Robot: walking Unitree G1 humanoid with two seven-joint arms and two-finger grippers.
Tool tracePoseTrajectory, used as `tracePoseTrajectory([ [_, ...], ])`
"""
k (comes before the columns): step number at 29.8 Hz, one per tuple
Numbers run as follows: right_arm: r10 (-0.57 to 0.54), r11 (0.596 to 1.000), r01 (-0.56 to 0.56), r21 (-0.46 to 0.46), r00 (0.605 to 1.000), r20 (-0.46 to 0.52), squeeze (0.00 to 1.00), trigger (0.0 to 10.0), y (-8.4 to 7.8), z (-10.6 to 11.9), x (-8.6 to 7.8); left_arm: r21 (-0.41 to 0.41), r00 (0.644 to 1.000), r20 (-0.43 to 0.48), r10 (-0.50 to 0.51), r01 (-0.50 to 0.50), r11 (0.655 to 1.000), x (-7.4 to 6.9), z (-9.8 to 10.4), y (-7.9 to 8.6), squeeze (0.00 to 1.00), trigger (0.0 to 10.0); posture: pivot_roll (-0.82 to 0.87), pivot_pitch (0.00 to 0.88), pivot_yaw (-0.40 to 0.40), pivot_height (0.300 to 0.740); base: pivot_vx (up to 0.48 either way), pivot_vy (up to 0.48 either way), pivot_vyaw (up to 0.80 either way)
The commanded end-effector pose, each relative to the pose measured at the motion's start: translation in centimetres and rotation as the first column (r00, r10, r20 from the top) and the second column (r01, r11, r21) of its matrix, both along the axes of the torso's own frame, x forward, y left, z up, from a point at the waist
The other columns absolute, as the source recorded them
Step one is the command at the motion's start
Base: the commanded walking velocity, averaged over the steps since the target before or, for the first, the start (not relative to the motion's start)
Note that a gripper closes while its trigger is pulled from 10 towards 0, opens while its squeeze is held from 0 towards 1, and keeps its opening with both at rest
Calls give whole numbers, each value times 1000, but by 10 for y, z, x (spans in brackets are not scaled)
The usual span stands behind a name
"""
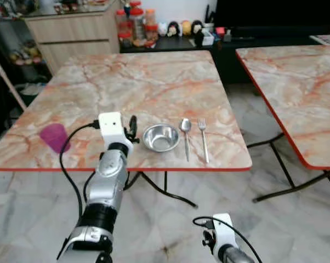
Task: Setting the table
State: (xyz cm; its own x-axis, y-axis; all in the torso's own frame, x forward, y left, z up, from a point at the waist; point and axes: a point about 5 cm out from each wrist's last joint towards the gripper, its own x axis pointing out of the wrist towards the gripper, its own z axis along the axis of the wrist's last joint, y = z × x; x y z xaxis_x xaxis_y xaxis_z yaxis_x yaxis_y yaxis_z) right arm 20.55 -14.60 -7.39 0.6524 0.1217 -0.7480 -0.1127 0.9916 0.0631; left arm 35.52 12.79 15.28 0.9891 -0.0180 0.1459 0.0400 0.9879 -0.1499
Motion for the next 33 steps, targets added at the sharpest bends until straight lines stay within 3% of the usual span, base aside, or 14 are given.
tracePoseTrajectory([
  [1, -7, 1000, 7, 2, 1000, -3, 0, 10000, 0, 0, 0, 7, 1000, 17, -2, 2, 1000, 1, 4, -2, 0, 10000, 77, 0, 49, 740, 0, 0, 0],
  [9, 28, 1000, -28, -9, 1000, 0, 0, 10000, 3, -1, -1, 8, 1000, 21, 2, -2, 1000, 0, 4, -1, 0, 10000, 79, 0, 51, 740, 0, 0, 300],
  [13, -18, 1000, 18, 12, 1000, -7, 0, 10000, 1, -1, -1, 10, 1000, 23, 3, -3, 1000, 0, 5, -1, 0, 10000, 79, 0, 52, 740, 247, 0, 0],
  [27, 29, 1000, -29, -11, 1000, -2, 0, 10000, 2, -1, -2, 13, 1000, 21, 4, -5, 1000, 0, 4, -2, 0, 10000, 76, 0, 49, 740, 270, 0, 39],
  [33, -2, 1000, 2, 8, 1000, -5, 0, 10000, 1, -1, -2, 16, 1000, 20, 7, -7, 1000, 1, 4, -1, 0, 10000, 76, 0, 49, 740, 312, 0, 197],
])
